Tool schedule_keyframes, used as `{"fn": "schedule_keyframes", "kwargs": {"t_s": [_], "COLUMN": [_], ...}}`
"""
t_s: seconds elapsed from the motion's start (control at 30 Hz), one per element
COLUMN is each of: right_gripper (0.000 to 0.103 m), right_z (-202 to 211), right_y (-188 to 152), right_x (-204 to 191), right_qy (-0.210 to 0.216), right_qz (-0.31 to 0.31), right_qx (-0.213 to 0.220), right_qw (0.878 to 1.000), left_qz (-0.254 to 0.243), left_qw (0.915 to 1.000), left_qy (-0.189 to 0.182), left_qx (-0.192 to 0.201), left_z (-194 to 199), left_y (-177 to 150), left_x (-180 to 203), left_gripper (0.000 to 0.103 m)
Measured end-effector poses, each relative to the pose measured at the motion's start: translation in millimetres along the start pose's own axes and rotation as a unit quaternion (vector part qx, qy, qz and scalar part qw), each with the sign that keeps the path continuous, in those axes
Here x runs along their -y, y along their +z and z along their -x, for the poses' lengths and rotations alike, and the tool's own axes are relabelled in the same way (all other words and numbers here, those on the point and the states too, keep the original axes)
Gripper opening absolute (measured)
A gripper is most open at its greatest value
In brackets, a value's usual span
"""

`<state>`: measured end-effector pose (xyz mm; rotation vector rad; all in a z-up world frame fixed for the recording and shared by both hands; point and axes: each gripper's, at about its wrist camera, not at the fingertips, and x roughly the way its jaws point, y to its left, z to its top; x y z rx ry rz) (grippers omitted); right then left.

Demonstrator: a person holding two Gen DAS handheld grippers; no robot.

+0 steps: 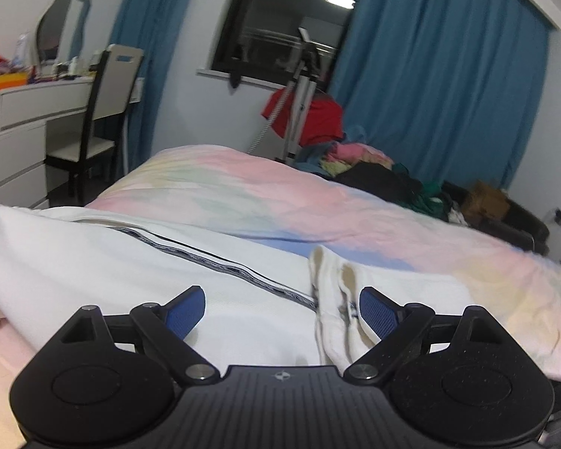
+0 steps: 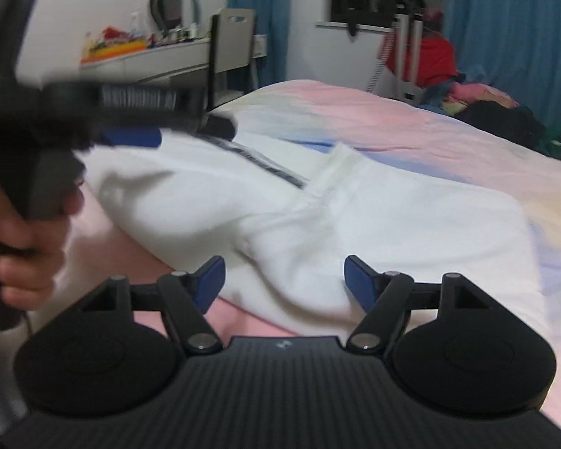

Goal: Fold clothes

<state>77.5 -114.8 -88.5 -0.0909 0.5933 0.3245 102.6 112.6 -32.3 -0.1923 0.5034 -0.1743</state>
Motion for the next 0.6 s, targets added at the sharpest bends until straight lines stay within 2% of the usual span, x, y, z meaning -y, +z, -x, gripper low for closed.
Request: {"fn": "schedule_keyframes", "kwargs": {"t_s": [0.2, 0.4, 0.5, 0.6], "right_gripper": [0.072, 0.072, 0.072, 0.074], "right_z": [7, 14, 3, -2], "right_y": [-9, -19, -33, -42], "right_x": [52, 104, 115, 115], "right_qy": [-0.074, -0.146, -0.153, -0.151], "right_qz": [-0.096, -0.190, -0.220, -0.228], "right_qx": [0.007, 0.012, -0.016, -0.034], "right_qw": [0.993, 0.971, 0.963, 0.961], "left_qz": [-0.047, -0.126, -0.145, -0.144], "left_qw": [0.9985, 0.9918, 0.9883, 0.9874], "left_qy": [-0.027, -0.014, 0.011, 0.016], "left_qx": [0.001, -0.017, -0.048, -0.063], "left_z": [-9, -28, -45, -57], "left_y": [-21, -48, -62, -70], "left_x": [27, 56, 62, 61], "left_gripper": [0.091, 0.091, 0.091, 0.091]}}
